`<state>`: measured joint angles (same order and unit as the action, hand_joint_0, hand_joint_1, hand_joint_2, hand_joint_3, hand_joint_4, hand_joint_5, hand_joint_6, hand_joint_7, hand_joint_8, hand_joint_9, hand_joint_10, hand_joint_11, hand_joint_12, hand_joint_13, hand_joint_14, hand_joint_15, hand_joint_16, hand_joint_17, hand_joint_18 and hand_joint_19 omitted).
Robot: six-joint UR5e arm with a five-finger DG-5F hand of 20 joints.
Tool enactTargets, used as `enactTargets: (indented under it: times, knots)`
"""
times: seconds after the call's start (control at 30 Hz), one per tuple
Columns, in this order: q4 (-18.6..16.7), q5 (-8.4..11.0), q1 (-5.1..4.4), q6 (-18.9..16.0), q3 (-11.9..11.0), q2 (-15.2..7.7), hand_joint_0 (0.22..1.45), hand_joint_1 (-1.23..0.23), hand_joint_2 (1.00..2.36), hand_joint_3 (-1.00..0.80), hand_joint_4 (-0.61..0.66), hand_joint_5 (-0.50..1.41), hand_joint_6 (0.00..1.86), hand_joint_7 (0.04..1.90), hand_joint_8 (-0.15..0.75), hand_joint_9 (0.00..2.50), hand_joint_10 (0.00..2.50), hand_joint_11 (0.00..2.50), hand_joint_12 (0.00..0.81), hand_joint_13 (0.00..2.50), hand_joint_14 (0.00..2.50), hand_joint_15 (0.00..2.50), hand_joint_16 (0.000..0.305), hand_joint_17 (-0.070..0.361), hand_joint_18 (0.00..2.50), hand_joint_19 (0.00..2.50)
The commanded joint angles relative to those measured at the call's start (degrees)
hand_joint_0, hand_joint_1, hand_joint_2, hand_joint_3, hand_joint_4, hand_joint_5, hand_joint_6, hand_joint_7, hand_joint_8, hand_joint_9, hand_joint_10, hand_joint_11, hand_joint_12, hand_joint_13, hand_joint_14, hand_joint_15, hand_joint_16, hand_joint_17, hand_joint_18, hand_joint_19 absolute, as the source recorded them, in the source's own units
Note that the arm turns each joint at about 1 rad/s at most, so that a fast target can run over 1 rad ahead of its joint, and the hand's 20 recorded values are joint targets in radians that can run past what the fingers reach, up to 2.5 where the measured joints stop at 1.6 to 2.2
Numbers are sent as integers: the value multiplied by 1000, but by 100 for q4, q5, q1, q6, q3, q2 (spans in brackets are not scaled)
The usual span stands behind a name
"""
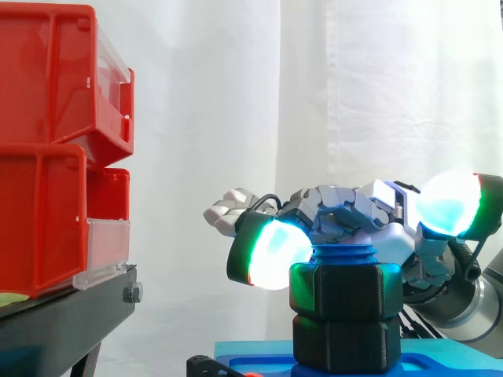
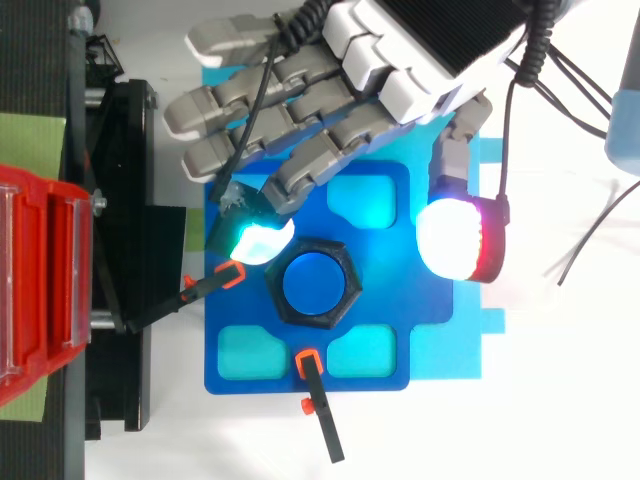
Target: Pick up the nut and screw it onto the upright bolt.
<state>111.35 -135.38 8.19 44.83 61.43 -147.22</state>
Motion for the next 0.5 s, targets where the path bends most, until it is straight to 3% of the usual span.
enactTargets:
  times: [0.0,0.3,0.47]
  knots:
    - [10,20,-37,-10,-8,0,442,15,1000,-500,183,-183,502,665,201,228,0,0,319,0,0,0,43,96,0,0]
    - [36,152,-134,-36,44,0,439,22,1000,-500,181,-186,502,662,197,209,0,0,322,0,0,0,43,98,0,0]
    - [18,143,-134,-36,44,0,438,22,1000,-500,198,-174,502,745,204,212,0,0,322,0,0,0,44,98,0,0]
